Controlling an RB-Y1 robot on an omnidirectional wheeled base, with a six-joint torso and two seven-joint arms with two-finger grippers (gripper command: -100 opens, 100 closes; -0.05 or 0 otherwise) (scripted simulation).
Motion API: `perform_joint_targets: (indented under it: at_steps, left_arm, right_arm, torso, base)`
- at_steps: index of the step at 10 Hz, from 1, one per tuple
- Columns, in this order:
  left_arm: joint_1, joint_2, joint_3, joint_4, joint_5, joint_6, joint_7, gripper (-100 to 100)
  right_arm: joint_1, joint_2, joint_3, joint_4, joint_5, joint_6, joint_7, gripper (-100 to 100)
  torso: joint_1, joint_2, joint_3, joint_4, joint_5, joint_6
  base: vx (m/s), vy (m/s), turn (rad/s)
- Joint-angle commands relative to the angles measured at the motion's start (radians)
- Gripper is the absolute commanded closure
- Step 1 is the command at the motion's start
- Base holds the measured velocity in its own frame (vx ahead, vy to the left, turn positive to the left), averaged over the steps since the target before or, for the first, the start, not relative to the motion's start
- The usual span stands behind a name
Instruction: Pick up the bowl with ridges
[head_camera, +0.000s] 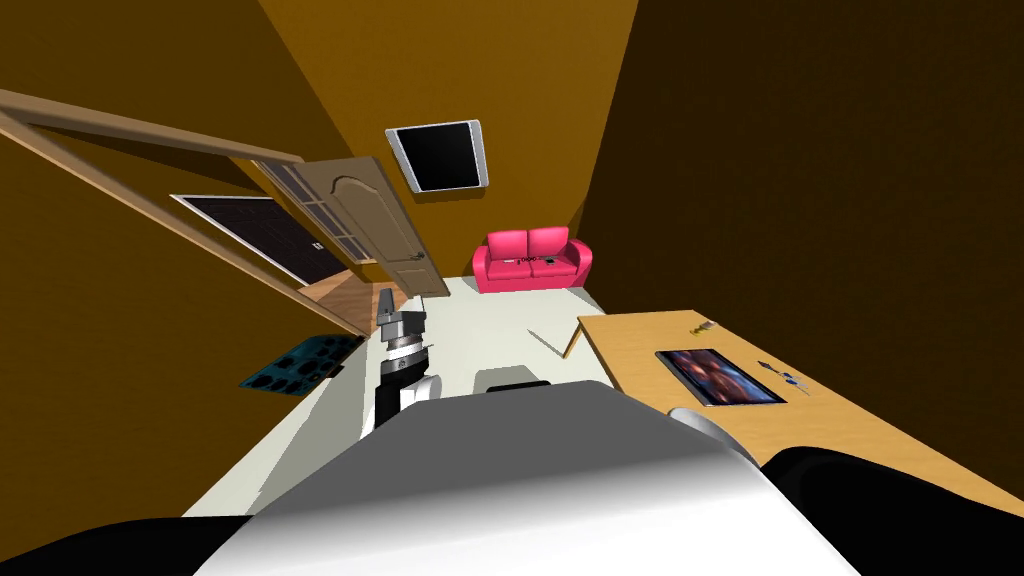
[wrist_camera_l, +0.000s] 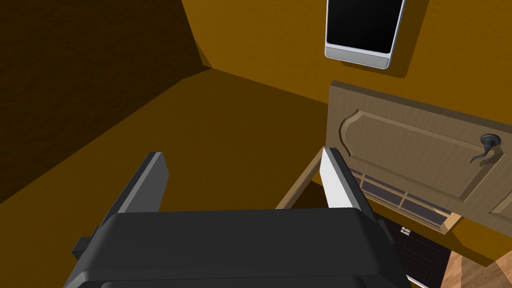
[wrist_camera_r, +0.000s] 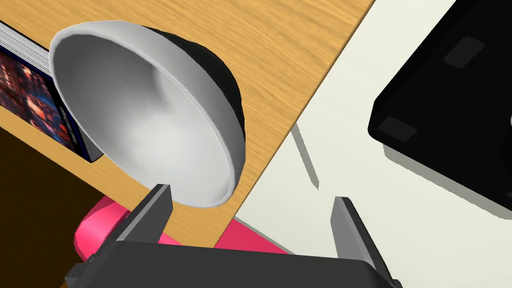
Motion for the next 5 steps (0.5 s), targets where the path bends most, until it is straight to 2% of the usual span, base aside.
perform_joint_targets:
  at_steps: [1,2,5]
  left_arm:
    - [0.0,0.0,0.0,0.0,0.0,0.0,0.0,0]
    - [0.0,0.0,0.0,0.0,0.0,0.0,0.0,0]
    - [0.0,0.0,0.0,0.0,0.0,0.0,0.0,0]
  right_arm:
    - [0.011,-0.014,0.026,0.042,0.05,0.004,-0.008,-100]
    - [0.011,-0.014,0.026,0.042,0.057,0.004,-0.008,-100]
    - [0.022,-0.023,0.076,0.093,0.128,0.005,-0.021,-100]
  torso:
    - [0.0,0.0,0.0,0.0,0.0,0.0]
    - [0.0,-0.001,0.0,0.0,0.0,0.0]
    - [0.0,0.004,0.002,0.001,0.0,0.0]
  base:
    - [0.151,-0.066,0.14]
    - [0.087,-0.049,0.047]
    - [0.073,-0.057,0.089]
